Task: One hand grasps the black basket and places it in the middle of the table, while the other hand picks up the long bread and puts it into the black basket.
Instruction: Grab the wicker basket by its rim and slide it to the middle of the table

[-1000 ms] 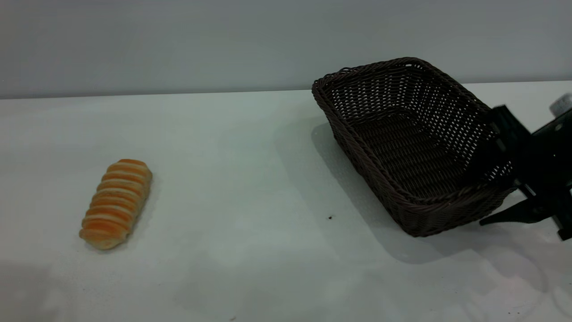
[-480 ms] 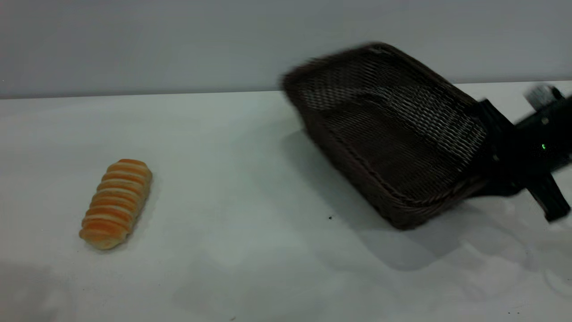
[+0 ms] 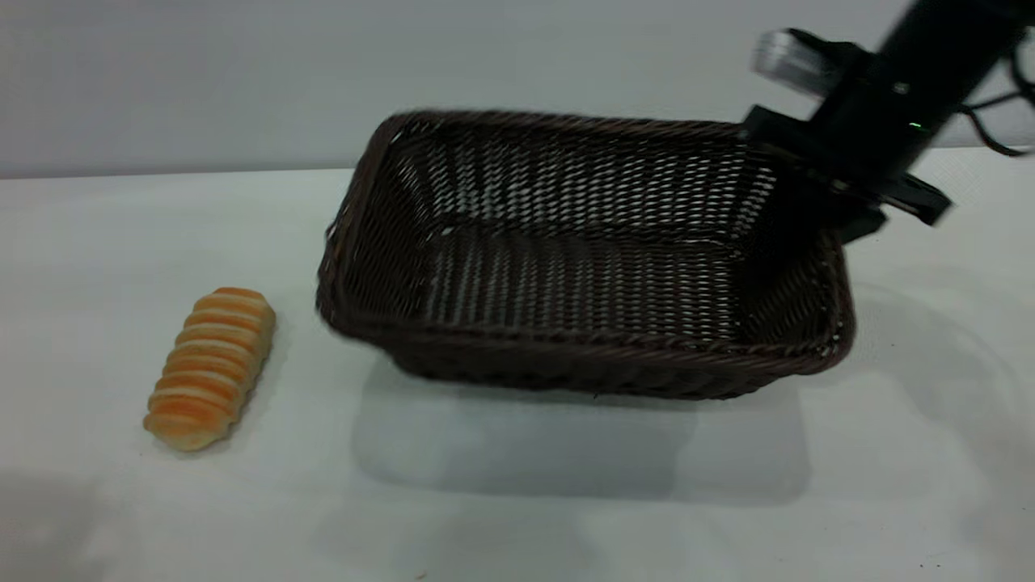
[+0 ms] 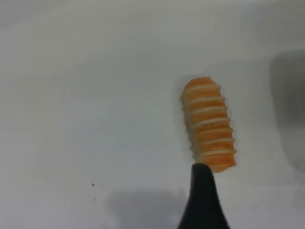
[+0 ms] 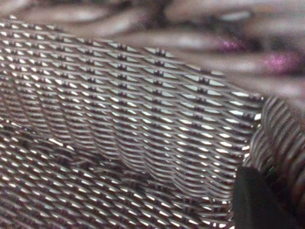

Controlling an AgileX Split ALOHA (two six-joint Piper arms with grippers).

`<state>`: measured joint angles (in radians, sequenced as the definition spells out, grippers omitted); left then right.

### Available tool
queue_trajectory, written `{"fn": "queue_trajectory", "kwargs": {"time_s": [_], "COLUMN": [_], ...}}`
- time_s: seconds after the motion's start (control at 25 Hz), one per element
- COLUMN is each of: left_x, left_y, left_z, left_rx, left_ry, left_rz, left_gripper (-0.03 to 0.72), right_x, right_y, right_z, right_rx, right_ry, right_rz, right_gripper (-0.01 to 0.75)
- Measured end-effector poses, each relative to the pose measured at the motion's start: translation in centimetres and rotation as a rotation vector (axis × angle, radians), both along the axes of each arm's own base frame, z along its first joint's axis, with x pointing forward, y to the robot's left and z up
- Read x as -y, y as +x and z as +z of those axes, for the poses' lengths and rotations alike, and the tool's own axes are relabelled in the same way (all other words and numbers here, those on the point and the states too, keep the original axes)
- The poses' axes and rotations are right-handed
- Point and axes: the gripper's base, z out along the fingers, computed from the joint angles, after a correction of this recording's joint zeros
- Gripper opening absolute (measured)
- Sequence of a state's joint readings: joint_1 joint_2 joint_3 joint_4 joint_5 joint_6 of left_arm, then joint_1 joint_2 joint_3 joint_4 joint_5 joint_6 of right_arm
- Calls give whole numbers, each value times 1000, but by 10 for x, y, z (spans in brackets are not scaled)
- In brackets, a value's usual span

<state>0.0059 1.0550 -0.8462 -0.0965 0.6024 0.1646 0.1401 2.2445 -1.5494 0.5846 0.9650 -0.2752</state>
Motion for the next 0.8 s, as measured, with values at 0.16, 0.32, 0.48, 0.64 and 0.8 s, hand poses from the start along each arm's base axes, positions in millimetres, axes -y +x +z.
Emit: {"fn": "queue_trajectory", "kwargs": {"time_s": [0.16,0.32,0.48,0.64,0.8], "left_x": [2,5,10,14,21], "left_y": [8,25,49,75,95], "left_z": [-9,-28,-52,-88,-130], "left_rx": [-44,-111,-143,-207,-274], "left_ry": [-31,-72,-113,-163,-166], "left_rz": [4,-6,-34,-37,-62], "left_gripper": [581,581,581,581,581], "right_x": [-16,-16,-16,-17,-18], "right_y": [15,19,22,32,41], "right_z": [-16,-36,-37,-26,6], "right_rx": [4,17,56,104,135], "right_ry": [-2,-17,-20,-11,7], "right_rz": [18,54,82,88,134], "right_gripper": [101,101,158,357,517]}}
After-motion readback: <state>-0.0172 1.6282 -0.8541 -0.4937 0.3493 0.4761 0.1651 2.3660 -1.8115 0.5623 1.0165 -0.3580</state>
